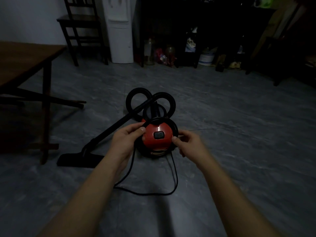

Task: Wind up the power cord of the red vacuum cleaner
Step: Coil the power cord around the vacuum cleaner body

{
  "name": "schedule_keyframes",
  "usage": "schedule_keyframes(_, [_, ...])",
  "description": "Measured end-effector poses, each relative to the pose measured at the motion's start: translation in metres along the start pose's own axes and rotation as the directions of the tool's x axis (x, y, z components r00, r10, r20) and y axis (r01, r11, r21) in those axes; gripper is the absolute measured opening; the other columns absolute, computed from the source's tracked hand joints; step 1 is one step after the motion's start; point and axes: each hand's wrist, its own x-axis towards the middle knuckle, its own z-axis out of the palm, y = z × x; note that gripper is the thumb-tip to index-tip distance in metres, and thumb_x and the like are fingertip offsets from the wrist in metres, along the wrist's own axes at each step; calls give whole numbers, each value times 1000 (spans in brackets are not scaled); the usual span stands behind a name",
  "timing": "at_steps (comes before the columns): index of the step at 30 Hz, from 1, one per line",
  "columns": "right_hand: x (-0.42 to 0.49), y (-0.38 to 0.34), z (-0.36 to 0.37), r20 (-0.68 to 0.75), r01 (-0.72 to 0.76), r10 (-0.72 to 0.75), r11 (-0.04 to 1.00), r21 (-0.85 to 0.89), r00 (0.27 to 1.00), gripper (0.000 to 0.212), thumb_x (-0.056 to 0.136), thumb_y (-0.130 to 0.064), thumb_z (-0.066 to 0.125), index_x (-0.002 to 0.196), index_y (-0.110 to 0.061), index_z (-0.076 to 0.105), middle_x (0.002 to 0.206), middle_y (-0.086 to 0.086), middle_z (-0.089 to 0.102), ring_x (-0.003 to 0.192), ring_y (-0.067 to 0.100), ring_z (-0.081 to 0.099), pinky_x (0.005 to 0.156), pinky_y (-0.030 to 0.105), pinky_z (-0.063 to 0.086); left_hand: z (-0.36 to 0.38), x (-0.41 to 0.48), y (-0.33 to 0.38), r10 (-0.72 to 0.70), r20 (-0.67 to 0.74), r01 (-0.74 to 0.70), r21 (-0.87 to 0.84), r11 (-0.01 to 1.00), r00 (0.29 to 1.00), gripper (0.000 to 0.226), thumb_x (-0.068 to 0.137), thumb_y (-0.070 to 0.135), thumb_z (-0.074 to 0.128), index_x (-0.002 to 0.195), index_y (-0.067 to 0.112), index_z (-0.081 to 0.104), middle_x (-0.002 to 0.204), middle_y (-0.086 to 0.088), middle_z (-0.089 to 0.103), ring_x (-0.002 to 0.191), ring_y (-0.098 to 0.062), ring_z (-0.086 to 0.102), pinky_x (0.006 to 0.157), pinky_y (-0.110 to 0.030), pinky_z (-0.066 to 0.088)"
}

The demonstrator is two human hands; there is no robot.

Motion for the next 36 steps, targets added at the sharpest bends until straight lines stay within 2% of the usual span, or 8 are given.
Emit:
schedule_keyframes(6, [0,1,-3,-30,42,-46,994,-101,999,21,90,-20,71,110,-25,67,98,-14,64,75,0,58,72,21,47,4,-1,1,12,-6,-12,48,999,1000,17,89,2,65,93,16,73,79,2,73,67,-8,64,70,-22,50])
schedule_keyframes(10, [-1,2,-1,-75,119,-141,963,-242,987,41,86,-29,73,126,-23,63,116,-14,63,99,6,62,86,26,50,3,-4,-3,46,48,-58,280,958,998,16,89,7,67,102,13,75,90,-4,75,75,-13,66,70,-22,53])
schedule_keyframes(13, [-2,-4,3,-68,184,-206,951,-248,976,38,86,-33,72,123,-29,65,115,-18,65,78,-1,59,73,21,48,7,-8,-9,67,114,-109,422,900,991,19,89,6,69,106,11,74,98,-9,75,80,-13,68,65,-15,53])
schedule_keyframes(21, [-1,3,13,116,215,-192,946,-241,974,17,92,-30,67,107,-24,74,95,-11,72,87,0,67,74,19,50,9,-15,-7,50,173,-131,496,859,984,18,89,11,70,104,18,76,100,2,75,91,-7,70,68,-12,51])
schedule_keyframes(25, [2,4,13,98,211,-195,958,-197,976,14,92,-29,67,102,-24,73,94,-9,72,88,4,67,76,22,51,10,-15,-7,63,171,-138,478,867,983,18,89,10,69,103,19,74,99,-3,75,80,-13,71,69,-17,55])
schedule_keyframes(28, [2,4,13,75,212,-203,968,-137,976,12,93,-26,66,100,-23,74,94,-5,73,90,9,68,80,29,55,10,-14,-5,83,156,-144,432,891,984,19,87,12,72,103,22,73,102,-1,75,94,-17,72,80,-25,57])
schedule_keyframes(33, [3,-6,6,-68,209,-203,973,96,977,12,95,-10,62,101,-10,73,89,-1,73,78,-2,67,72,16,54,9,-17,-4,104,129,-153,466,871,986,17,89,20,71,105,14,71,95,3,72,77,9,67,62,-5,47])
schedule_keyframes(36, [5,-4,3,-121,174,-156,972,159,980,16,97,-14,61,105,-7,73,83,-7,71,68,-7,64,61,11,48,10,-17,-5,123,111,-162,476,864,986,15,88,20,71,103,17,70,94,7,71,78,9,66,62,-3,46])
